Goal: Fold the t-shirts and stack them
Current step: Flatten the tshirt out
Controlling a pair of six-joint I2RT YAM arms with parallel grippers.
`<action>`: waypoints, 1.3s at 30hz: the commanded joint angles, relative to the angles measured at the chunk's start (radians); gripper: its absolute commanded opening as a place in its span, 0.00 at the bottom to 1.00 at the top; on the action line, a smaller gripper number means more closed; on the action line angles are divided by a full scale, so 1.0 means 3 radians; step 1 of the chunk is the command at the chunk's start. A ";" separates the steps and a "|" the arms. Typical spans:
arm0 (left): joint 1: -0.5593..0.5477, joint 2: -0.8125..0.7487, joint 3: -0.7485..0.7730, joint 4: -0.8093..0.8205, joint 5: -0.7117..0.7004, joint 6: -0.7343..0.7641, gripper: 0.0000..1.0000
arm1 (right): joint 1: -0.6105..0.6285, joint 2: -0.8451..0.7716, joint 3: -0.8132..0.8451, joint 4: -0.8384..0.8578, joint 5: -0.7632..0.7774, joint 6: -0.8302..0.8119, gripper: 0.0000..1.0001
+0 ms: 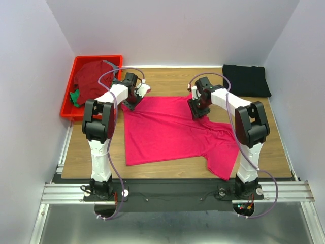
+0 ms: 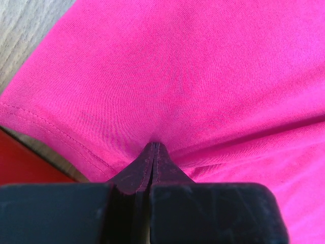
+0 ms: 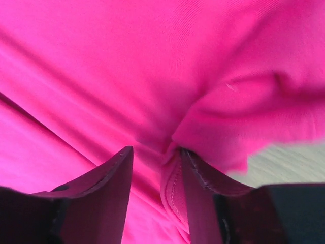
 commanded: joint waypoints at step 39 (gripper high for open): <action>0.0004 0.0191 0.0070 -0.0198 -0.0056 0.0001 0.02 | -0.0828 0.0354 0.0298 -0.0054 -0.1301 0.0493 0.33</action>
